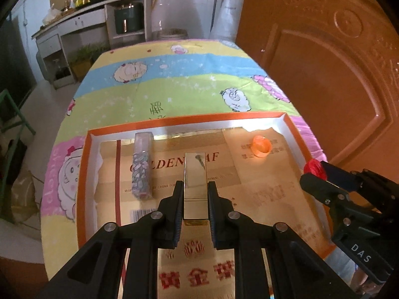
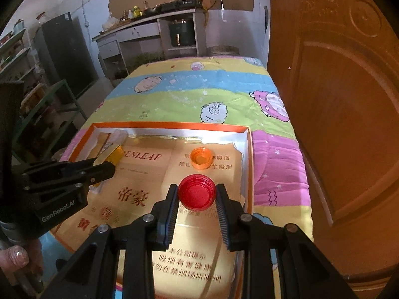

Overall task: Organize rigid objects
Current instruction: 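Carry block and red cap into the box and release both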

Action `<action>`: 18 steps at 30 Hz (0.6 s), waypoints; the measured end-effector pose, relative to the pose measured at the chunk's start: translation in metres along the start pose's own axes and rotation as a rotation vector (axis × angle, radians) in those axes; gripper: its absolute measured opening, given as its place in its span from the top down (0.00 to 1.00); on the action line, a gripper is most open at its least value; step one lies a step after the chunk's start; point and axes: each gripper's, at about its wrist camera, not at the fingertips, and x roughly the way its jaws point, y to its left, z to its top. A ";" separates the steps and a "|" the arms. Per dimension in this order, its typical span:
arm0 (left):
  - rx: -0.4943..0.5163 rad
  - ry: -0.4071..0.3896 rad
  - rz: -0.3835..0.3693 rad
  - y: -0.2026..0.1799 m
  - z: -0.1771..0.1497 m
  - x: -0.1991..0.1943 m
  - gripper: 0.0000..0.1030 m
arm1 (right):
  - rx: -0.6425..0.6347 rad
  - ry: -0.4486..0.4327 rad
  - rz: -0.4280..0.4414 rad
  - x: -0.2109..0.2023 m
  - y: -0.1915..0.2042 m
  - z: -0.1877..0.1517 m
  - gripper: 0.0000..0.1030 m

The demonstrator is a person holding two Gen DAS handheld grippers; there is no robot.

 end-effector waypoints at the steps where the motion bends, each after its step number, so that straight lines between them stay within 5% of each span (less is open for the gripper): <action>1: -0.001 0.004 0.003 0.001 0.002 0.004 0.82 | 0.001 0.003 -0.001 0.002 0.000 0.001 0.71; 18: -0.031 0.061 0.030 0.006 0.017 0.048 0.82 | -0.008 0.073 0.003 0.037 0.003 0.003 0.71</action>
